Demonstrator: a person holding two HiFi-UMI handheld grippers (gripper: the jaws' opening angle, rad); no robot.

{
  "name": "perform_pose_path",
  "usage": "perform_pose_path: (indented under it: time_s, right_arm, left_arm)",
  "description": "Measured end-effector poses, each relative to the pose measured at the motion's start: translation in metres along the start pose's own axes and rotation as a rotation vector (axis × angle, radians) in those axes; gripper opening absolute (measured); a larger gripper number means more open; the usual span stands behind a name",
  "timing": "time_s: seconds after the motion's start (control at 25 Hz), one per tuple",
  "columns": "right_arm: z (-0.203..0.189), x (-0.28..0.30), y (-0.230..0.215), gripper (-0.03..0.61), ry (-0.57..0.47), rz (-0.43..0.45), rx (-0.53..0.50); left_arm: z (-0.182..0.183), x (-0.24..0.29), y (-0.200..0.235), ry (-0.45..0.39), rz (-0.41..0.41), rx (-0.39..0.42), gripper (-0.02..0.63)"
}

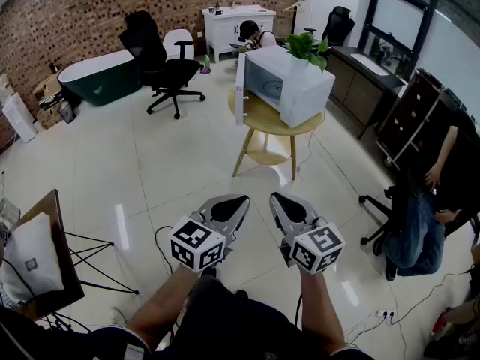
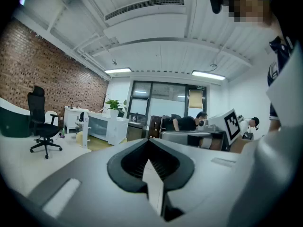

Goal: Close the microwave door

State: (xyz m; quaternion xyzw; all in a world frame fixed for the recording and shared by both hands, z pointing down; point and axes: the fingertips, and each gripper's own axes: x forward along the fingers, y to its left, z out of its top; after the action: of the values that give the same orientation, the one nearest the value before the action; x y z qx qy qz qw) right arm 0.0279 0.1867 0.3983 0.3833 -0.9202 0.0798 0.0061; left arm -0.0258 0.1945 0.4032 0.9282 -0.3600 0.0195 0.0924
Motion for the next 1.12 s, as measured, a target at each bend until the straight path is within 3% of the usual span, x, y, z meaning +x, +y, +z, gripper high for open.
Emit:
perform_pose_path:
  time_s: [0.64,1.12]
  right_arm:
    - [0.012,0.03,-0.062,0.002,-0.005,-0.027,-0.009]
    - [0.031,0.102,-0.137,0.002,0.015,-0.11,-0.002]
  left_arm:
    - [0.005,0.057,0.036,0.011,-0.01,-0.01,0.012]
    - [0.033,0.133,0.122,0.018,-0.073,-0.008,0.011]
